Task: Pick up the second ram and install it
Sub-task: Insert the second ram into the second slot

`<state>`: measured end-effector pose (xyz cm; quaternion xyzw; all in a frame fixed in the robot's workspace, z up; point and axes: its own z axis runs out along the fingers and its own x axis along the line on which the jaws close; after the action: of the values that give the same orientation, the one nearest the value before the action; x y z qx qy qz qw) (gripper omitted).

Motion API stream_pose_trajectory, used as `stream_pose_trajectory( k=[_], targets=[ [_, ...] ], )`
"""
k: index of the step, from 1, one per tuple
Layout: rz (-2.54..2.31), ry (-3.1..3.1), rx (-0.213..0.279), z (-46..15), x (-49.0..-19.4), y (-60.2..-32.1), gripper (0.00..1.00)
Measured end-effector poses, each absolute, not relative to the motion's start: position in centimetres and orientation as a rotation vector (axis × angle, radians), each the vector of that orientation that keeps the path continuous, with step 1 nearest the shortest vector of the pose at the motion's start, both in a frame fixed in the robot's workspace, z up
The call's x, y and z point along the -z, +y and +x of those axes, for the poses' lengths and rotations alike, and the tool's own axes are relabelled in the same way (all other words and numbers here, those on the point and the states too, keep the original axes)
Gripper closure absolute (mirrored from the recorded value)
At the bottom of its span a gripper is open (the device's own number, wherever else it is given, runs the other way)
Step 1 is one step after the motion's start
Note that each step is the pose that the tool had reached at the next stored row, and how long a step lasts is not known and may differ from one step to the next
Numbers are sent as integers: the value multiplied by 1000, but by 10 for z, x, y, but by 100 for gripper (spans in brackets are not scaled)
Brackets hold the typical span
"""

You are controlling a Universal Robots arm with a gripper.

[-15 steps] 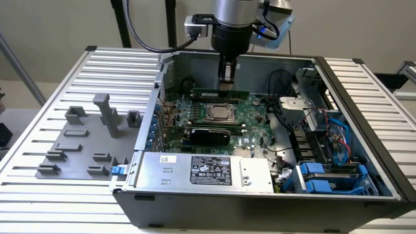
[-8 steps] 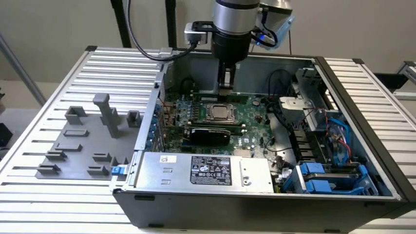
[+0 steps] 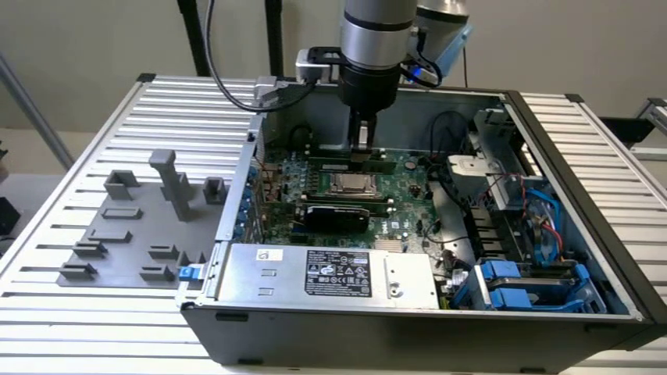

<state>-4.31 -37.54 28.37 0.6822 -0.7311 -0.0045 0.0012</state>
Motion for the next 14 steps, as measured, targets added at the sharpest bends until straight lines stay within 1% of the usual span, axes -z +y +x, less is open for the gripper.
stream_pose_trajectory(
  k=[14],
  targets=[
    [2133,-2303,14,-43,-258,-378,100]
  ],
)
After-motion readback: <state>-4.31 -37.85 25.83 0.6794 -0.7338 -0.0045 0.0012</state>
